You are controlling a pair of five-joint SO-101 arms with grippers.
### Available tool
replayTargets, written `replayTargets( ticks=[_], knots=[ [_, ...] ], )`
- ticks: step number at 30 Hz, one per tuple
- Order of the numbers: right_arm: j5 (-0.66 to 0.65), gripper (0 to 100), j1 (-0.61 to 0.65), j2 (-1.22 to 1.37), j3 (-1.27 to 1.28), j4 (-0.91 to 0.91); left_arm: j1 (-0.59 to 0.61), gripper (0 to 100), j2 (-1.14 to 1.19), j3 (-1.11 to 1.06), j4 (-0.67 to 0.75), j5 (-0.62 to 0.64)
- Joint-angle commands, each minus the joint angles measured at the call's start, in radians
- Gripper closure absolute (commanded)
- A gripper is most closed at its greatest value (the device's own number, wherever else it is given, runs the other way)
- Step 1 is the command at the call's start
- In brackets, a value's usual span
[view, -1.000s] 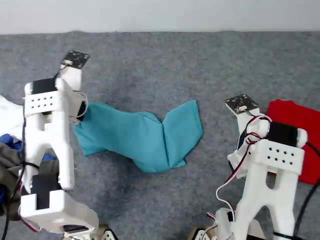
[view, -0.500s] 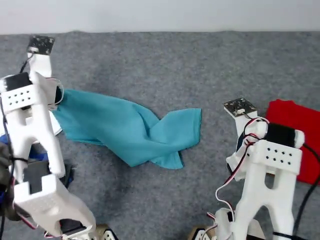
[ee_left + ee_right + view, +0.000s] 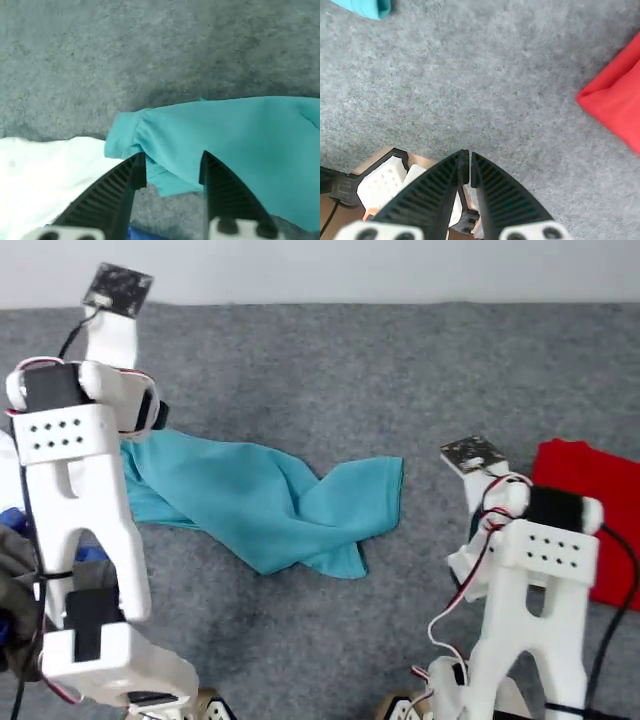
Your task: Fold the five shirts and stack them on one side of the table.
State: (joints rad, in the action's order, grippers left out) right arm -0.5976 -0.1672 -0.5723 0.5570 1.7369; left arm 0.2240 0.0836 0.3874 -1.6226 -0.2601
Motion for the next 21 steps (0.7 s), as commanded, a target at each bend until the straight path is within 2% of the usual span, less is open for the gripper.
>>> replayTargets(
  ticks=[1, 6, 11, 16, 21],
  knots=[
    [0.011, 98.7, 0.105, -0.015, -0.011, -0.001, 0.005, 82, -0.064, 0.038, -0.057, 0.009],
    [0.140, 97.1, 0.317, 0.062, -0.018, -0.013, 0.157, 82, -0.069, 0.038, -0.081, 0.046],
    [0.193, 83.4, 0.493, 0.232, -0.087, -0.035, 0.307, 82, -0.075, 0.033, -0.133, 0.051],
    [0.239, 80.5, 0.590, 0.443, -0.229, -0.085, 0.445, 82, -0.075, 0.015, -0.130, 0.046],
    [0.302, 80.5, 0.667, 0.639, -0.344, -0.094, 0.497, 82, -0.075, 0.015, -0.130, 0.044]
  ],
)
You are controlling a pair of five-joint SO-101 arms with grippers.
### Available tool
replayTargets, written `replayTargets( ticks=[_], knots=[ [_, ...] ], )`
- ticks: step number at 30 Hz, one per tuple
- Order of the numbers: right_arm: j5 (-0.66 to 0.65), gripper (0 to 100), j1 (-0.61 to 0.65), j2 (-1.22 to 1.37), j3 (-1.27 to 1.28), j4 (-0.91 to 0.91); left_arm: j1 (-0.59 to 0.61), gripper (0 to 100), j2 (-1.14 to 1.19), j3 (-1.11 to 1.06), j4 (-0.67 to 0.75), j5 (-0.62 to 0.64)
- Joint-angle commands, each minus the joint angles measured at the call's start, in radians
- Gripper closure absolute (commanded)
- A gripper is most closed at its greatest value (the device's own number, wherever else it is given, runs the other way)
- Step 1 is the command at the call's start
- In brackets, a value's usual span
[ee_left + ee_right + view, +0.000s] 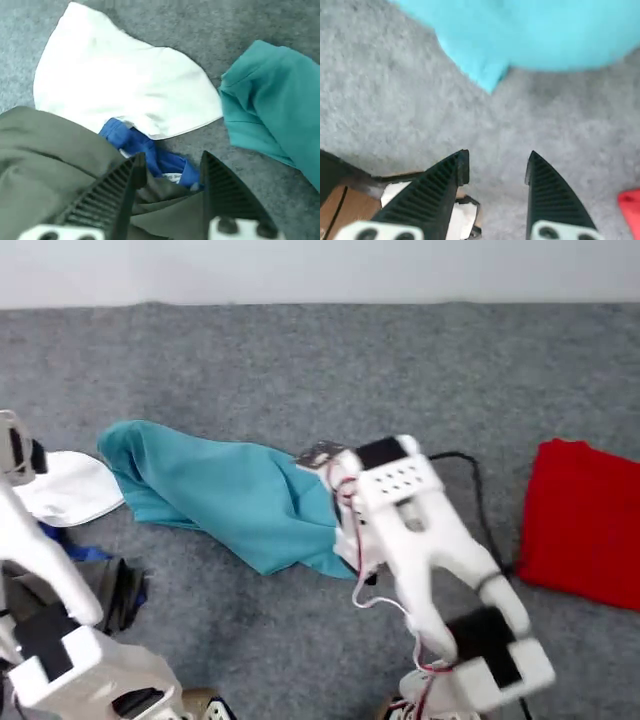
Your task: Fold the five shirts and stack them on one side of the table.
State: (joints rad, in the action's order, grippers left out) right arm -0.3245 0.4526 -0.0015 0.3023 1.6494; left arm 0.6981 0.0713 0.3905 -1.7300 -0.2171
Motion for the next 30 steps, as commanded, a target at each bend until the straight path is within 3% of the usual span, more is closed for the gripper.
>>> replayTargets(
  ticks=[1, 20, 22, 26, 30],
  knots=[
    [0.032, 80.5, 0.062, 0.099, -0.107, -0.007, 0.025, 82, -0.063, 0.012, -0.021, 0.000],
    [0.038, 80.5, 0.145, 0.559, -0.364, -0.071, 0.023, 82, -0.061, 0.012, -0.006, 0.002],
    [0.037, 83.2, 0.143, 0.598, -0.376, -0.071, 0.023, 82, -0.061, 0.012, -0.006, 0.002],
    [0.029, 99.0, 0.142, 0.642, -0.417, -0.065, 0.023, 82, -0.061, 0.012, -0.006, 0.003],
    [-0.008, 98.8, 0.099, 0.625, -0.488, -0.005, 0.023, 82, -0.061, 0.012, -0.011, 0.003]
  ],
)
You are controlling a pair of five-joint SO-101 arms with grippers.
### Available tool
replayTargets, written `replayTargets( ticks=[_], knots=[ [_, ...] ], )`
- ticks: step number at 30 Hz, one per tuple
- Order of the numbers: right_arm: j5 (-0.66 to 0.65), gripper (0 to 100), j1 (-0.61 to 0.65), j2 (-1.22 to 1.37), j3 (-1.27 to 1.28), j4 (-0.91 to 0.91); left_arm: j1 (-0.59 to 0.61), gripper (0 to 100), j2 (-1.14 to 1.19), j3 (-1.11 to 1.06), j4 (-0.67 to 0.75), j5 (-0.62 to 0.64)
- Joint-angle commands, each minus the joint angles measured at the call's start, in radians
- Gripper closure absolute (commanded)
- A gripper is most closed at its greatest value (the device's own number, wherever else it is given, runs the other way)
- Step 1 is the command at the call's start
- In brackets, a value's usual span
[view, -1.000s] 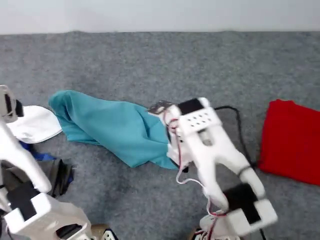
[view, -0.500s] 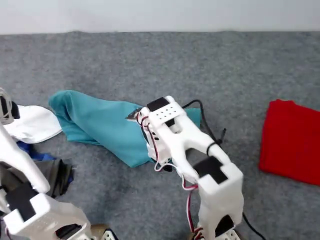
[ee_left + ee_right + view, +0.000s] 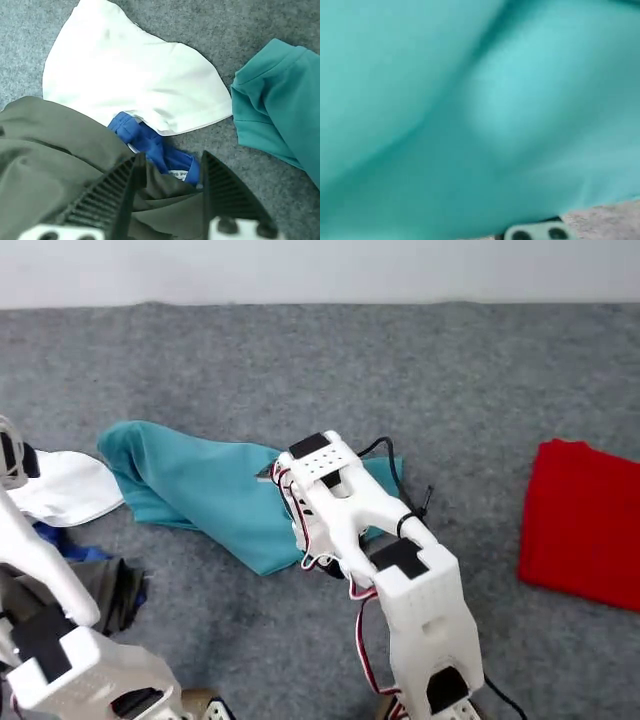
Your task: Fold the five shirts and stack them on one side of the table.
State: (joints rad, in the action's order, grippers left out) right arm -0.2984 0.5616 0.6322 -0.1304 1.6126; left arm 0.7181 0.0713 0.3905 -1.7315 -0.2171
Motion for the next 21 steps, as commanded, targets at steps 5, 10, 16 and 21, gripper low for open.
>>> replayTargets(
  ticks=[5, 10, 16, 21],
  knots=[
    [-0.084, 98.7, -0.102, -0.147, -0.232, 0.177, 0.003, 82, -0.063, 0.012, -0.012, 0.002],
    [-0.161, 98.8, -0.183, -0.404, -0.307, 0.183, -0.005, 82, -0.063, 0.015, -0.014, 0.000],
    [-0.190, 98.8, -0.242, -0.690, -0.313, 0.180, -0.060, 82, -0.063, 0.010, -0.025, -0.084],
    [-0.187, 98.8, -0.311, -0.862, -0.377, 0.165, -0.146, 82, -0.061, -0.039, -0.025, -0.161]
  ],
)
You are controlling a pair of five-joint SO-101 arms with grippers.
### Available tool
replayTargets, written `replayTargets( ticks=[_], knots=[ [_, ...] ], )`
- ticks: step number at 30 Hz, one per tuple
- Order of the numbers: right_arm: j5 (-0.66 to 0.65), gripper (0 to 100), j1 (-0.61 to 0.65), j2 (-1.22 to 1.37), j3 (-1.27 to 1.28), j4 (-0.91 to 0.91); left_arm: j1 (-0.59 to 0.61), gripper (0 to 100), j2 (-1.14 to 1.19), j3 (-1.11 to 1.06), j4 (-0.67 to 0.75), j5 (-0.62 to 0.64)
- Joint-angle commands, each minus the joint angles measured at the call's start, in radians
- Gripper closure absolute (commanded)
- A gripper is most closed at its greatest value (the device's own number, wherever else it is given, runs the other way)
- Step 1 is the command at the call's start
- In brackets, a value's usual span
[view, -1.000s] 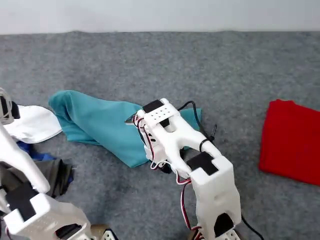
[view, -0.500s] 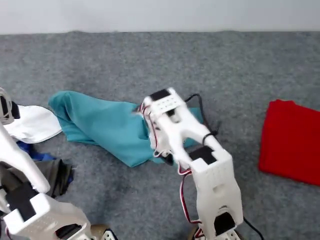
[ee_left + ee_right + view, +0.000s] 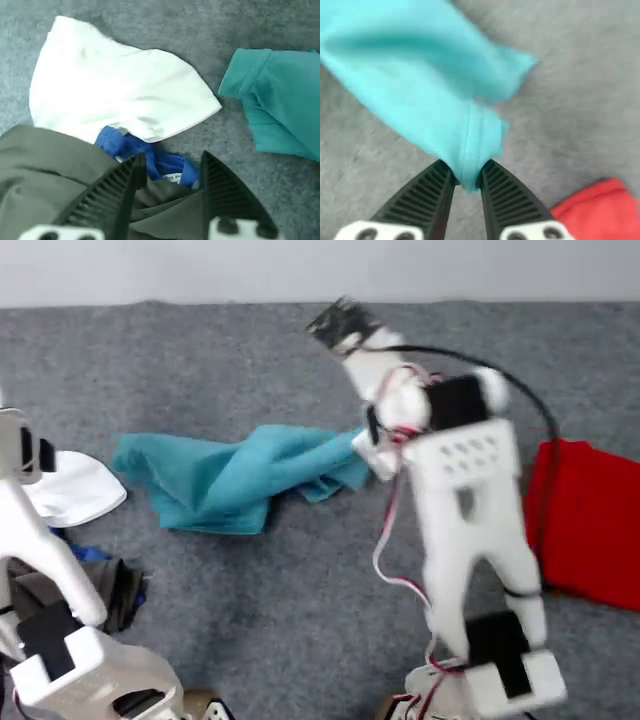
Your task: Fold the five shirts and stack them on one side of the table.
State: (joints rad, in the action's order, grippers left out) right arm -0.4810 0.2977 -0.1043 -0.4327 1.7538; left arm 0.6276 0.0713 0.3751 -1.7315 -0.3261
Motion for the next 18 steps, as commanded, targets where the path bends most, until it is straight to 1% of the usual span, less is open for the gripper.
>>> replayTargets(
  ticks=[1, 5, 8, 13, 18],
  knots=[
    [-0.006, 98.8, -0.064, -0.151, -0.091, 0.016, -0.083, 82, -0.063, -0.053, -0.025, -0.071],
    [-0.009, 98.8, -0.133, -0.208, -0.161, 0.004, -0.192, 87, -0.063, -0.179, -0.025, -0.124],
    [-0.009, 98.8, -0.171, -0.209, -0.164, 0.028, -0.284, 92, -0.063, -0.255, -0.025, -0.132],
    [-0.006, 98.8, -0.179, -0.193, -0.143, 0.033, -0.497, 93, -0.063, -0.358, -0.025, -0.132],
    [-0.003, 98.8, -0.180, -0.156, -0.143, 0.035, -0.704, 93, -0.063, -0.412, -0.020, -0.132]
  ],
)
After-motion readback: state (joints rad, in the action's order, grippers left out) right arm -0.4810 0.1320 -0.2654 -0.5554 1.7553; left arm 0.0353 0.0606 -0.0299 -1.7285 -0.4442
